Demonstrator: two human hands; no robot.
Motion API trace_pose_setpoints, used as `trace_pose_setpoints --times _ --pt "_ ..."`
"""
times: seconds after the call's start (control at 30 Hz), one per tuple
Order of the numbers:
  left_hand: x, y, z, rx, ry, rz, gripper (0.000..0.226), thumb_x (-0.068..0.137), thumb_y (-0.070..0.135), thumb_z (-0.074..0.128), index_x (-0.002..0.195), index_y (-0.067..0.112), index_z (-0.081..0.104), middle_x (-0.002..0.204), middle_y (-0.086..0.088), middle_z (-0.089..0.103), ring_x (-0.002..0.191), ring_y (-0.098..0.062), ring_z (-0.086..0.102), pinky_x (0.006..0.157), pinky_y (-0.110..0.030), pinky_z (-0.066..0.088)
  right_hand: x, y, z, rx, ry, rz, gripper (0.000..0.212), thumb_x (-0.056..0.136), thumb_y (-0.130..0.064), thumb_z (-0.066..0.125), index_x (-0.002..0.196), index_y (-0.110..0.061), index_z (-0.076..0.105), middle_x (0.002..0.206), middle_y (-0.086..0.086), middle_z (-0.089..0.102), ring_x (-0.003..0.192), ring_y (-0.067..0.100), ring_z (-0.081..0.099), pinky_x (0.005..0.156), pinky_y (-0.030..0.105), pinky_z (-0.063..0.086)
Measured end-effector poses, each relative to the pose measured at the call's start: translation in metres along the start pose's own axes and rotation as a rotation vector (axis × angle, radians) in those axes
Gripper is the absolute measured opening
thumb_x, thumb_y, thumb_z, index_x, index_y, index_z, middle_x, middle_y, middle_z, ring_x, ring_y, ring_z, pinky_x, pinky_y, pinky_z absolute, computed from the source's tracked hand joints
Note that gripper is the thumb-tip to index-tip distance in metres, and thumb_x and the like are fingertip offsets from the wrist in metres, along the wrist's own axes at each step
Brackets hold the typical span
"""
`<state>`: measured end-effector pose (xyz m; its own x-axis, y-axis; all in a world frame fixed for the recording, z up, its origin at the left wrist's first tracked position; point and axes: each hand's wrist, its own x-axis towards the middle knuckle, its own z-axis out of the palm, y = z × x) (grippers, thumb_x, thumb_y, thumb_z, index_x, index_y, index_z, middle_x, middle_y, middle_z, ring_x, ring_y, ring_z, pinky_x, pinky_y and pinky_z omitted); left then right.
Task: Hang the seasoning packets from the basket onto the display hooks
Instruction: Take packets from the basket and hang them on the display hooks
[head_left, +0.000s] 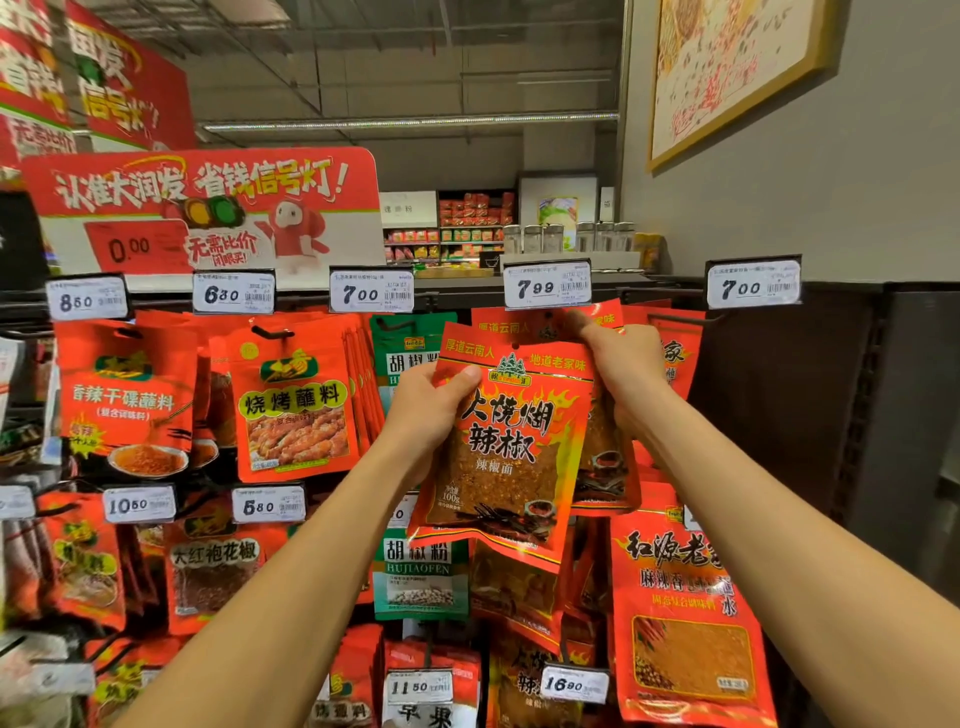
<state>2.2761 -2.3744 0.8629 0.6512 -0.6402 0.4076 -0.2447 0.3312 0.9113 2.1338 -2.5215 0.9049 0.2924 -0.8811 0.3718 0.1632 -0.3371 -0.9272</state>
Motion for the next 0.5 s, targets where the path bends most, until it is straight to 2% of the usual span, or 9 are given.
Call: trace_pose_setpoints --times 0.07,0.17,0.27,0.33,0.4,0.43,0.5 --pt "0.002 -0.002 0.002 0.018 0.003 -0.010 0.010 0.096 0.022 0.066 0.094 0.014 0.072 0.081 -0.001 0.078 0.075 -0.017 0.075 0.065 -0.029 0.056 0.002 0.002 0.001 -0.027 0.013 0.000 0.048 0.064 -0.061 0.085 0.062 -0.015 0.068 0.077 0.010 0.077 0.079 0.036 0.074 0.079 0.057 0.058" --pt "0.005 -0.003 0.004 0.040 0.016 -0.027 0.010 0.096 0.020 0.065 0.090 0.015 0.070 0.074 0.003 0.077 0.068 -0.013 0.074 0.058 -0.024 0.054 0.007 0.001 0.007 -0.064 0.039 0.000 0.053 0.068 -0.058 0.085 0.072 -0.007 0.070 0.080 0.013 0.076 0.076 0.036 0.073 0.072 0.053 0.058" --pt "0.009 -0.001 0.007 0.044 0.030 -0.054 0.009 0.097 0.019 0.064 0.094 0.013 0.070 0.079 0.000 0.078 0.070 -0.016 0.075 0.060 -0.028 0.054 0.011 -0.002 0.013 -0.080 0.041 -0.015 0.048 0.068 -0.053 0.086 0.075 -0.008 0.069 0.082 0.014 0.075 0.069 0.027 0.066 0.066 0.039 0.049" --pt "0.010 0.000 0.009 0.058 0.030 -0.055 0.009 0.097 0.019 0.063 0.092 0.016 0.070 0.076 0.002 0.078 0.068 -0.014 0.074 0.061 -0.028 0.054 0.014 -0.003 0.014 -0.066 0.036 0.013 0.051 0.070 -0.049 0.086 0.083 -0.002 0.070 0.093 0.016 0.076 0.082 0.032 0.072 0.073 0.040 0.054" --pt "0.009 0.001 0.011 0.070 0.024 -0.055 0.011 0.098 0.019 0.062 0.090 0.017 0.070 0.074 0.004 0.077 0.066 -0.012 0.073 0.062 -0.029 0.054 0.017 -0.004 0.013 -0.046 0.015 0.068 0.052 0.070 -0.045 0.087 0.092 -0.001 0.070 0.096 0.017 0.075 0.090 0.038 0.072 0.084 0.051 0.059" --pt "0.008 0.001 0.011 0.073 0.024 -0.060 0.011 0.098 0.018 0.062 0.090 0.017 0.069 0.074 0.004 0.077 0.066 -0.011 0.073 0.063 -0.029 0.054 0.018 -0.004 0.013 -0.043 0.002 0.091 0.049 0.070 -0.043 0.087 0.092 -0.004 0.070 0.095 0.015 0.075 0.089 0.037 0.071 0.084 0.052 0.059" --pt "0.005 -0.001 0.012 0.078 0.028 -0.073 0.012 0.098 0.018 0.062 0.089 0.017 0.069 0.074 0.003 0.077 0.068 -0.014 0.073 0.068 -0.032 0.056 0.021 -0.001 0.011 -0.069 0.011 0.097 0.037 0.071 -0.039 0.085 0.084 -0.009 0.068 0.090 0.010 0.073 0.081 0.030 0.068 0.073 0.041 0.058"
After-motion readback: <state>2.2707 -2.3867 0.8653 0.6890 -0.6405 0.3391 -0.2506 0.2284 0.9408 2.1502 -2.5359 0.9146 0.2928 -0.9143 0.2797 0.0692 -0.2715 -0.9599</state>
